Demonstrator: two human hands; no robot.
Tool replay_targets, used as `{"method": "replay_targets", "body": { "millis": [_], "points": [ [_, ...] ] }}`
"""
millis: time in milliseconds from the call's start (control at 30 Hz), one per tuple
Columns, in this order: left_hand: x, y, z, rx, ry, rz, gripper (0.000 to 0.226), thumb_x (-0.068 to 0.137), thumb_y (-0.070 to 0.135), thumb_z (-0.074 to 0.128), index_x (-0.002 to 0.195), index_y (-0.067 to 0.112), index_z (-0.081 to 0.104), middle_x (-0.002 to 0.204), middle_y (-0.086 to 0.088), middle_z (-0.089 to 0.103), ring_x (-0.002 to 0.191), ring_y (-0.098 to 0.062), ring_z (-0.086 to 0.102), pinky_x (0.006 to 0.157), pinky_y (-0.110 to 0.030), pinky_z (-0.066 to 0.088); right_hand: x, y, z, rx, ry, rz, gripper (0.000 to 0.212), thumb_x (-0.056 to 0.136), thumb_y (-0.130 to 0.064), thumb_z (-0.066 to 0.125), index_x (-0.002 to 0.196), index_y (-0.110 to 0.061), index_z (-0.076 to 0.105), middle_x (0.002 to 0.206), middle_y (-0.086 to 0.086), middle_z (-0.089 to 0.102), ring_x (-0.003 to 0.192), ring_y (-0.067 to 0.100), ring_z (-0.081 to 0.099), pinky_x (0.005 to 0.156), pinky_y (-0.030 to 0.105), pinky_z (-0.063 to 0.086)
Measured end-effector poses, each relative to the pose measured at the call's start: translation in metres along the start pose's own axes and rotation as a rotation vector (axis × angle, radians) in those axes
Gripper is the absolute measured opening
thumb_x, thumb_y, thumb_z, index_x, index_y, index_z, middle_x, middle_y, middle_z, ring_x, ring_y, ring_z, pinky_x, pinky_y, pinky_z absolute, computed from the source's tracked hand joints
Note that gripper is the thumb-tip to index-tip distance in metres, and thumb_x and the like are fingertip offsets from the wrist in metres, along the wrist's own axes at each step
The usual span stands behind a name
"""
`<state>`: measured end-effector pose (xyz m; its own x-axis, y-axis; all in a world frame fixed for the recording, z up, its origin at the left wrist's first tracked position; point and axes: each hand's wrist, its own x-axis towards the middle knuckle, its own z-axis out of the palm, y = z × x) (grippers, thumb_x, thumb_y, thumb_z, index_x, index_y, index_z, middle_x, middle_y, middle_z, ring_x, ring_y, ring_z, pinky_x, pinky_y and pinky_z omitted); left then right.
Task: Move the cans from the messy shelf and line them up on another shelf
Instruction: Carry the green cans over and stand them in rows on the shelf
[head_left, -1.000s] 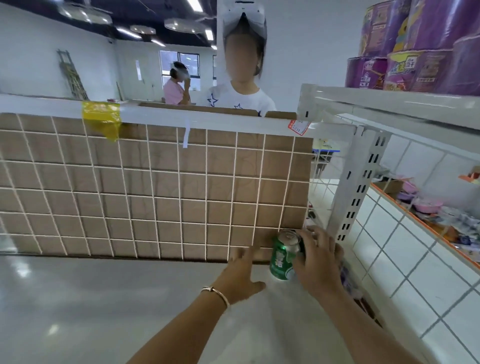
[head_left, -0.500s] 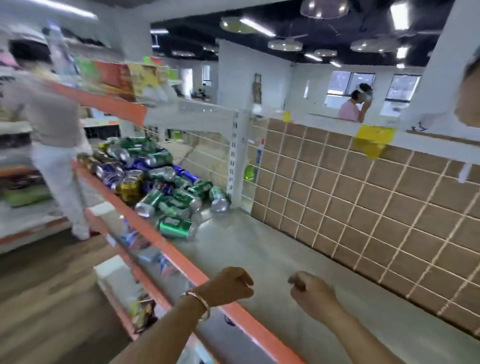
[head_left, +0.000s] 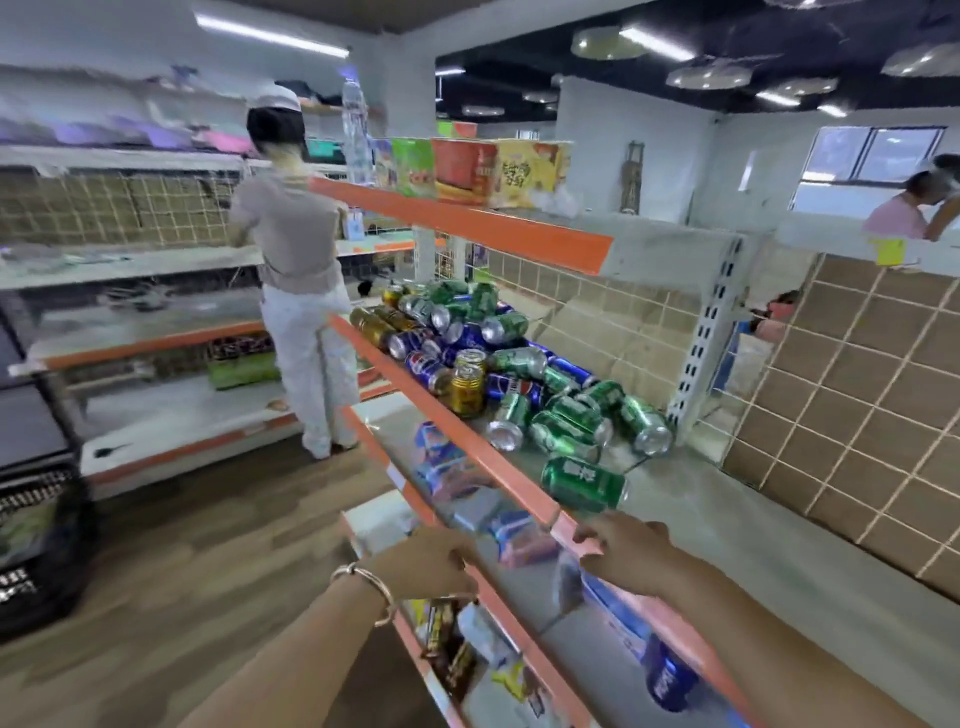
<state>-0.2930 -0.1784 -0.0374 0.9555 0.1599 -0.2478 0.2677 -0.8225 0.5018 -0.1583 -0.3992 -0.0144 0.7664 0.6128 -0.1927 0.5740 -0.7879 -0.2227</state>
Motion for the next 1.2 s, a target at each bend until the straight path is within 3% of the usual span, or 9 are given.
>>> {"method": "replay_targets", "body": {
  "millis": [133,233,333,467,600,667,800,933,1200],
  "points": [
    [0.014,0.0,-0.033,0.019,0.007,0.05,0.038,0.088,0.026,0.058,0.123,0.013,0.056,0.125,-0.004,0.055,0.11,-0.018,0.053,0.094,-0.025,0.041,0.044,-0.037,-0.005,0.023,-0.037,-0.123,0.032,0.089,-0.03,0.056,0.121,-0.025,0.057,0.128,-0.003,0.051,0.113,0.015,0.053,0.087,0.023,0.034],
    [0.041,-0.01,-0.051,0.001,0.019,0.034,0.041,0.088,0.028,0.057,0.127,0.015,0.053,0.129,-0.003,0.053,0.111,-0.018,0.054,0.093,-0.025,0.043,0.084,-0.059,-0.012,0.014,-0.022,-0.173,0.03,0.088,-0.029,0.056,0.118,-0.028,0.056,0.124,-0.003,0.055,0.106,0.016,0.057,0.094,0.033,0.038],
    [0.077,-0.016,-0.078,0.021,0.04,0.049,0.037,0.089,0.023,0.056,0.125,0.014,0.053,0.126,-0.004,0.056,0.107,-0.019,0.055,0.086,-0.023,0.042,0.127,-0.073,-0.022,0.001,0.012,-0.221,0.033,0.087,-0.029,0.054,0.12,-0.03,0.054,0.125,-0.009,0.052,0.114,0.014,0.051,0.102,0.044,0.033],
    [0.134,-0.023,-0.11,-0.001,0.071,0.055,0.034,0.086,0.023,0.057,0.119,0.013,0.058,0.123,-0.004,0.057,0.111,-0.02,0.054,0.094,-0.029,0.045,0.181,-0.071,-0.048,-0.085,0.095,-0.156,0.03,0.088,-0.032,0.053,0.118,-0.029,0.057,0.124,-0.005,0.052,0.12,0.017,0.046,0.104,0.044,0.028],
    [0.182,-0.023,-0.134,-0.156,0.16,0.073,0.022,0.086,0.024,0.056,0.098,0.006,0.061,0.076,-0.001,0.061,0.066,-0.014,0.055,0.062,-0.024,0.043,0.222,-0.053,-0.068,-0.111,0.182,0.015,0.025,0.086,-0.03,0.054,0.11,-0.026,0.059,0.119,-0.003,0.057,0.117,0.02,0.051,0.102,0.043,0.031],
    [0.201,-0.02,-0.137,-0.232,0.155,0.038,0.02,0.087,0.023,0.056,0.099,0.007,0.058,0.07,0.005,0.053,0.058,-0.007,0.048,0.053,-0.018,0.035,0.233,-0.043,-0.07,-0.141,0.141,0.1,0.024,0.084,-0.036,0.054,0.105,-0.025,0.061,0.115,-0.002,0.062,0.109,0.021,0.056,0.099,0.042,0.038],
    [0.24,-0.01,-0.13,-0.254,0.073,-0.04,0.029,0.09,0.034,0.053,0.076,0.009,0.052,0.07,-0.003,0.048,0.065,-0.017,0.047,0.052,-0.023,0.033,0.24,-0.034,-0.068,-0.232,-0.062,0.251,0.048,0.083,-0.045,0.058,0.126,-0.024,0.052,0.127,-0.001,0.058,0.118,0.023,0.053,0.103,0.042,0.038],
    [0.268,0.003,-0.12,-0.319,-0.054,-0.091,0.046,0.094,0.036,0.046,0.116,-0.004,0.055,0.106,-0.018,0.06,0.096,-0.027,0.058,0.072,-0.027,0.037,0.248,-0.038,-0.058,-0.314,-0.128,0.404,0.061,0.074,-0.05,0.067,0.125,-0.022,0.05,0.128,-0.001,0.056,0.118,0.025,0.053,0.096,0.044,0.039],
    [0.311,0.0,-0.114,-0.423,-0.178,-0.134,0.048,0.082,0.034,0.064,0.119,0.004,0.06,0.111,-0.007,0.064,0.096,-0.019,0.058,0.074,-0.022,0.038,0.268,-0.057,-0.046,-0.411,-0.1,0.513,0.066,0.078,-0.034,0.069,0.136,-0.015,0.043,0.14,0.011,0.042,0.131,0.03,0.04,0.101,0.048,0.037]
  ]
}}
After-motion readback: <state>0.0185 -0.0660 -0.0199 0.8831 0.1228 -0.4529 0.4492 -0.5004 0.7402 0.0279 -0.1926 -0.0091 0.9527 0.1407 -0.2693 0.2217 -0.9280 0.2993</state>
